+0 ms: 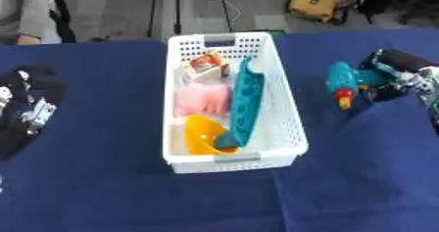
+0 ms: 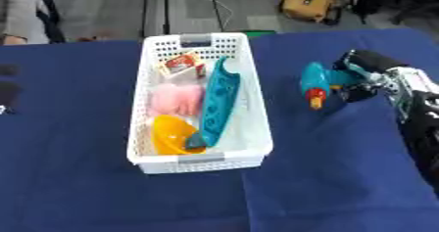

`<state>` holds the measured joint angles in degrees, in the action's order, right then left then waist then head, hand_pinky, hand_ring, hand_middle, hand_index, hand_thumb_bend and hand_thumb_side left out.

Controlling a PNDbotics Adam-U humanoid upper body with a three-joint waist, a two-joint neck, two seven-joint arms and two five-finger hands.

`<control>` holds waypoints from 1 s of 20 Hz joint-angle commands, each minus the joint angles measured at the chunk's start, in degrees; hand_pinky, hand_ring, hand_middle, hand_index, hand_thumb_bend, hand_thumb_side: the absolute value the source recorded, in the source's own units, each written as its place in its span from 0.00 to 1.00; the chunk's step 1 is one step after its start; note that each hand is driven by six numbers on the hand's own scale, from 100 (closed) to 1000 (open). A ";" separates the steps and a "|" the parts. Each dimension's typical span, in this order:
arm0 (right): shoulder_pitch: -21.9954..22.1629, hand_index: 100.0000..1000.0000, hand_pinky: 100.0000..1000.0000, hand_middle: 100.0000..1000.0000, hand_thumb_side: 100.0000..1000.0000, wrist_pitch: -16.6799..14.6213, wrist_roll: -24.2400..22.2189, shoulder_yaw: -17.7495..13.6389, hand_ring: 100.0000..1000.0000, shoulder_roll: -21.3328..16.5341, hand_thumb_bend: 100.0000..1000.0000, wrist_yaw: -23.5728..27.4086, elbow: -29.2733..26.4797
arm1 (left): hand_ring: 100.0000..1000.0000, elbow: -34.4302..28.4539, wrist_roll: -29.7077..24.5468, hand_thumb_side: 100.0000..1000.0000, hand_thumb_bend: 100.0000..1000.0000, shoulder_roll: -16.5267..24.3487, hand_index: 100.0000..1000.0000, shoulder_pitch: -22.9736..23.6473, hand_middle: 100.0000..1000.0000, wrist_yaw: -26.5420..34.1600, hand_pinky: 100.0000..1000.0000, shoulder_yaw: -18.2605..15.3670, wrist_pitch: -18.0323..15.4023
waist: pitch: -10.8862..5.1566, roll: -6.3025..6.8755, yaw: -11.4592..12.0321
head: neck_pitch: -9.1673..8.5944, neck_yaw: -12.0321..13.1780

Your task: Pick up objects on the table and place them in the box.

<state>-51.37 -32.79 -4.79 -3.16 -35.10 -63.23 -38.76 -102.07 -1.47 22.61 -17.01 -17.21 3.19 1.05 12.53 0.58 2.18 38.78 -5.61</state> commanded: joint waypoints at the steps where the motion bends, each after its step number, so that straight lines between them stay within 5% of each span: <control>1: -0.47 0.49 0.19 0.34 0.00 -1.67 0.15 0.09 0.34 -2.96 0.07 3.59 -6.10 | 0.66 -0.99 0.08 0.84 0.51 0.76 0.81 -0.37 0.73 0.14 0.43 -0.42 0.06 | -1.38 -0.12 -0.16 | -0.28 0.19; 6: 0.32 0.49 0.19 0.34 0.00 -1.25 -3.06 1.19 0.35 -3.03 0.08 8.43 -13.09 | 0.66 -0.97 0.06 0.83 0.51 0.75 0.81 -0.38 0.73 0.14 0.43 -0.38 0.07 | -1.66 -0.23 -0.18 | -0.38 0.10; 17: -3.97 0.51 0.23 0.33 0.00 -5.24 -11.43 9.71 0.37 1.66 0.12 15.51 -26.18 | 0.66 -1.03 -0.35 0.83 0.51 0.69 0.81 -0.48 0.73 0.14 0.43 -0.04 -0.02 | -2.24 -0.43 0.84 | -0.50 -0.60; 18: -4.43 0.51 0.23 0.34 0.13 -5.56 -12.04 10.26 0.36 2.18 0.13 15.79 -26.69 | 0.66 -1.04 -0.38 0.83 0.52 0.68 0.81 -0.50 0.73 0.15 0.43 -0.01 -0.02 | -2.27 -0.45 0.93 | -0.52 -0.64; 19: -4.95 0.51 0.23 0.34 0.00 -5.96 -12.61 10.85 0.35 2.81 0.12 16.03 -27.09 | 0.66 -1.05 -0.43 0.83 0.51 0.67 0.81 -0.51 0.73 0.16 0.43 0.04 -0.03 | -2.32 -0.47 1.10 | -0.54 -0.73; 20: -5.33 0.51 0.23 0.34 0.00 -6.15 -13.09 11.21 0.35 3.25 0.12 16.20 -27.30 | 0.66 -1.05 -0.45 0.83 0.51 0.66 0.81 -0.51 0.73 0.16 0.43 0.06 -0.03 | -2.34 -0.49 1.17 | -0.55 -0.77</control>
<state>-55.16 -38.57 -17.16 7.82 -31.38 -47.81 -64.26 -102.07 -1.75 22.61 -17.01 -17.21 3.34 1.08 11.36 0.08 3.32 38.74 -6.20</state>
